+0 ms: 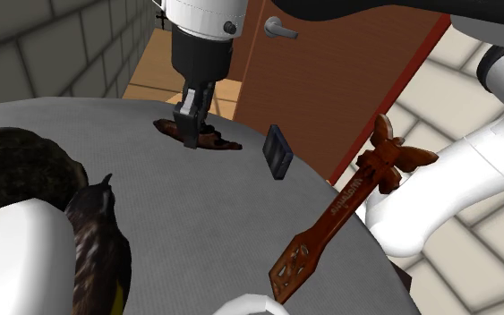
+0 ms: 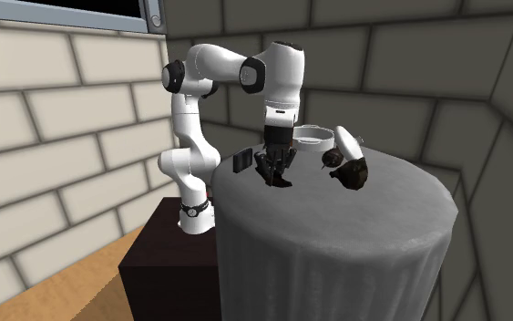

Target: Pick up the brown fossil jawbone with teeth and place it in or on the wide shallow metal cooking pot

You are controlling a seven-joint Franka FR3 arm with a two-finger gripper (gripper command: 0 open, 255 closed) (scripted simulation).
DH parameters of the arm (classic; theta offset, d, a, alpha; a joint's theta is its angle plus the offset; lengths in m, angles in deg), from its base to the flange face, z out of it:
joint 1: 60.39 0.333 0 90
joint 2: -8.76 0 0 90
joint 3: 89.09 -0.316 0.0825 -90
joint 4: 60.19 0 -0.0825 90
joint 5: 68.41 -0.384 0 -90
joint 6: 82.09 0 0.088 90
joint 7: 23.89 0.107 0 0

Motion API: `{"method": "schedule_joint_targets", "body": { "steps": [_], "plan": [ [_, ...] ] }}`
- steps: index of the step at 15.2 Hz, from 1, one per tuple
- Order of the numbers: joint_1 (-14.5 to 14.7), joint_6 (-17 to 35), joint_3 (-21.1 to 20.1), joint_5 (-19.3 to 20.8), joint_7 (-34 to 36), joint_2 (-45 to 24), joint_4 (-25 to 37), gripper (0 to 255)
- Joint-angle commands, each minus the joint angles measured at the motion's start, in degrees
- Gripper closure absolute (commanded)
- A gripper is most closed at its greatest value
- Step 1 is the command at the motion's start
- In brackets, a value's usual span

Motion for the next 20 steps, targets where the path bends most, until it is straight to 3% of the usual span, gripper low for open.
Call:
{"method": "schedule_joint_targets", "body": {
  "steps": [1, 20],
  "plan": [
    [0.00, 0.00, 0.00, 0.00, 0.00, 0.00, 0.00, 255],
    [-0.65, -13.32, -0.17, 1.63, 0.57, -3.49, 16.47, 255]
  ]
}}
